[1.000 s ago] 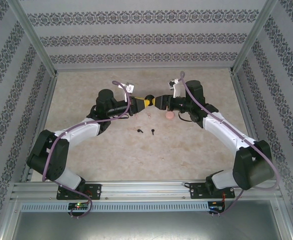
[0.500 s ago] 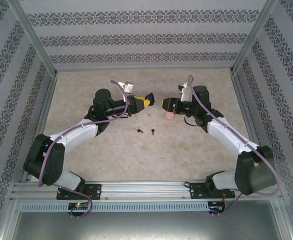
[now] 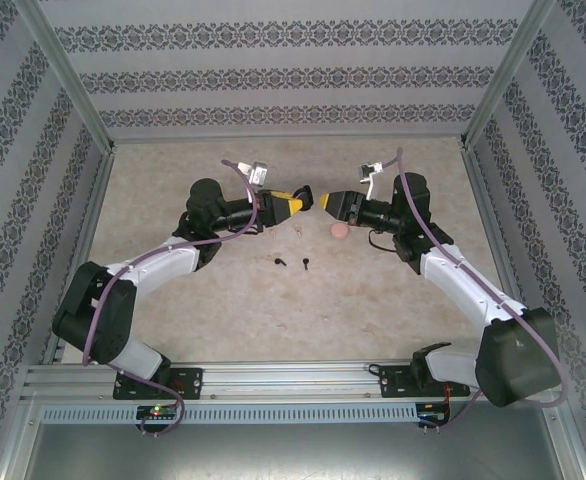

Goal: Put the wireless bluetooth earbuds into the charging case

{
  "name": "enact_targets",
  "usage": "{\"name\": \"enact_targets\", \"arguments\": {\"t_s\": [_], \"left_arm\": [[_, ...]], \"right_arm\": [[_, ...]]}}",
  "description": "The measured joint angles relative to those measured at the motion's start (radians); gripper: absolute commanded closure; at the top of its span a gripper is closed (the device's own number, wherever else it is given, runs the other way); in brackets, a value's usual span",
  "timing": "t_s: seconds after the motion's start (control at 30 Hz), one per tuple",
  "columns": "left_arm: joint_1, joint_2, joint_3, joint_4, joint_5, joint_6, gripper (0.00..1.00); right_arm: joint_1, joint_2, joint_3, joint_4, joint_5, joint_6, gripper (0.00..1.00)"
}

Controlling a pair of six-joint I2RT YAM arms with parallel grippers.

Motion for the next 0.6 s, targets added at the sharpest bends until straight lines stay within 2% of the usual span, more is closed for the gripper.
{"name": "enact_targets", "arguments": {"t_s": [0.33, 0.6], "left_arm": [[-0.007, 0.013, 0.020, 0.006, 0.061, -0.022, 1.00], [-0.014, 0.013, 0.032, 0.005, 0.068, -0.022, 1.00]], "right_arm": [[0.000, -0.005, 0.000, -0.008, -0.045, -0.045, 0.58], [0.000, 0.023, 0.003, -0.005, -0.061, -0.045, 0.61]]}}
